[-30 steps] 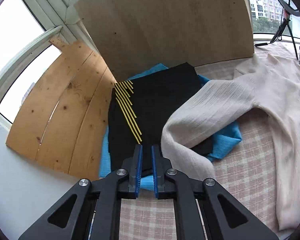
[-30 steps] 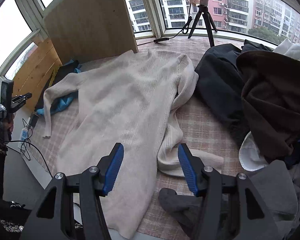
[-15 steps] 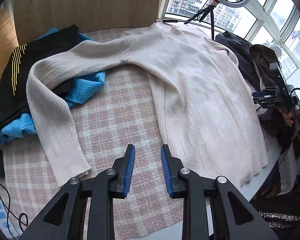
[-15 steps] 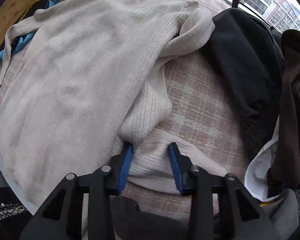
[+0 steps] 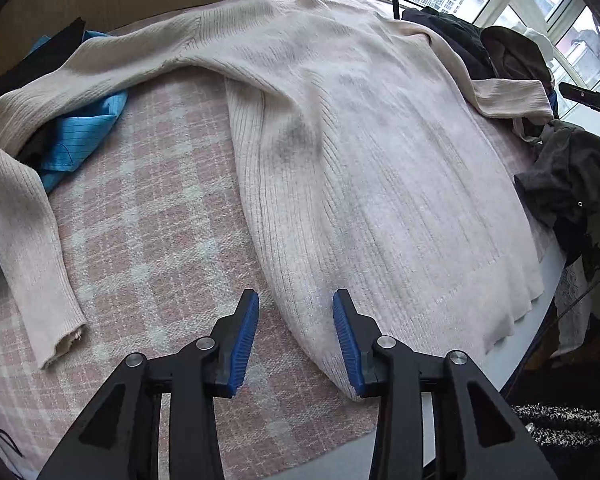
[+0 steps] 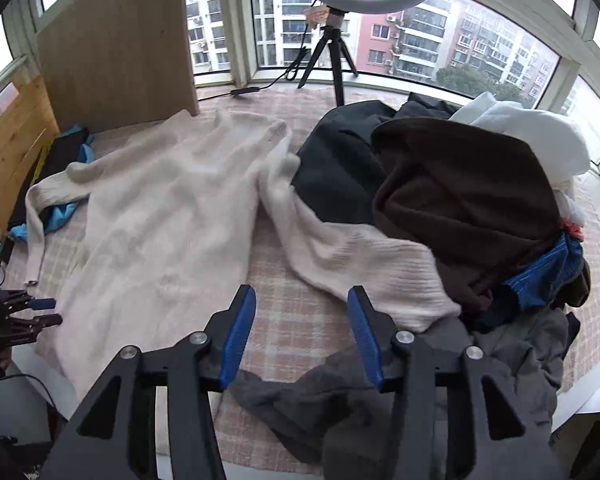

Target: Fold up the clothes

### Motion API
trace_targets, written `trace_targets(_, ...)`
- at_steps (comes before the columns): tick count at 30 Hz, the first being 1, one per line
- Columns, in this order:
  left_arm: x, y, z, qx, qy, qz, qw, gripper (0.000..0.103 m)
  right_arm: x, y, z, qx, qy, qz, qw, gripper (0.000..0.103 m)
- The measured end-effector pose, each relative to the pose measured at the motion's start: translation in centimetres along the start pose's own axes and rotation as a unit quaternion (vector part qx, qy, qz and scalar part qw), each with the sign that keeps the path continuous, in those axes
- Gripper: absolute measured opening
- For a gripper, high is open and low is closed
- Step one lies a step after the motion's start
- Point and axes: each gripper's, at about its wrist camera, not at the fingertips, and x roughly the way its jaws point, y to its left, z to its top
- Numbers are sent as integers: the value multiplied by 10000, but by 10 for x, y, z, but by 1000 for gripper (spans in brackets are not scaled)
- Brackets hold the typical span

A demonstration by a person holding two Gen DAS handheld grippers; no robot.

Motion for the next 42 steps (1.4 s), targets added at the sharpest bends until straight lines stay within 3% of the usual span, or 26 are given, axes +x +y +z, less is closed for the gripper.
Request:
trace_targets(2,1,-2,-1,15,-27,-19,10000,37,20,27,-28,-84,309,288,9991,53)
trace_targets(6,0,-6,-2,53,-35,-162,9998,32,68,64,-76,-263,969,385,9942,53)
trace_targets(8,-2,-6,-2,89,-47,-218,9997,6,84,77,-87,-254,1157,597,9912,53)
trace_targets(10,-6,-7,-2,119,-86,-314,9994,5,95,89,-94,-326,1252,623,9896,51)
trace_targets(11,-10,-7,-1,125,-138,-389,9991,5,98,94,-96,-380,1267,605,9894,38)
trace_targets(12,-15,-7,1,107,-197,-479,9986,5,100,98,-97,-431,1278,550,9893,10)
trace_targets(13,-20,-7,4,78,-261,-582,9979,5,98,98,-96,-426,1225,497,9903,5)
trace_targets(17,-35,-9,29,-58,-592,-1061,9926,5,73,83,-82,-36,721,643,9953,4)
trace_targets(21,-29,-19,60,87,-684,-1127,9912,5,65,62,-67,267,557,489,9969,4)
trace_targets(25,1,-17,75,21,-173,-936,9955,9,75,62,-63,202,639,341,9972,4)
trace_targets(27,-4,-8,65,-144,-206,-992,9947,15,80,64,-62,150,673,290,9972,4)
trace_targets(29,-14,-3,49,-169,-291,-1069,9937,33,81,63,-63,125,683,264,9972,4)
trace_targets(31,-22,0,32,-135,-336,-1133,9929,43,80,60,-65,152,688,283,9971,4)
trace_targets(35,-15,-8,8,87,-166,-1149,9932,54,81,55,-66,221,717,337,9966,4)
trace_targets(36,-8,-12,7,104,-103,-1142,9934,52,82,56,-66,230,729,349,9965,4)
trace_targets(37,-1,-15,7,86,-44,-1155,9933,42,83,56,-65,231,742,359,9963,4)
trace_targets(38,6,-17,8,52,33,-1226,9924,5,84,57,-63,227,752,366,9962,4)
trace_targets(42,-26,-14,-3,-67,-134,-1133,9934,4,74,65,-57,267,743,490,9957,4)
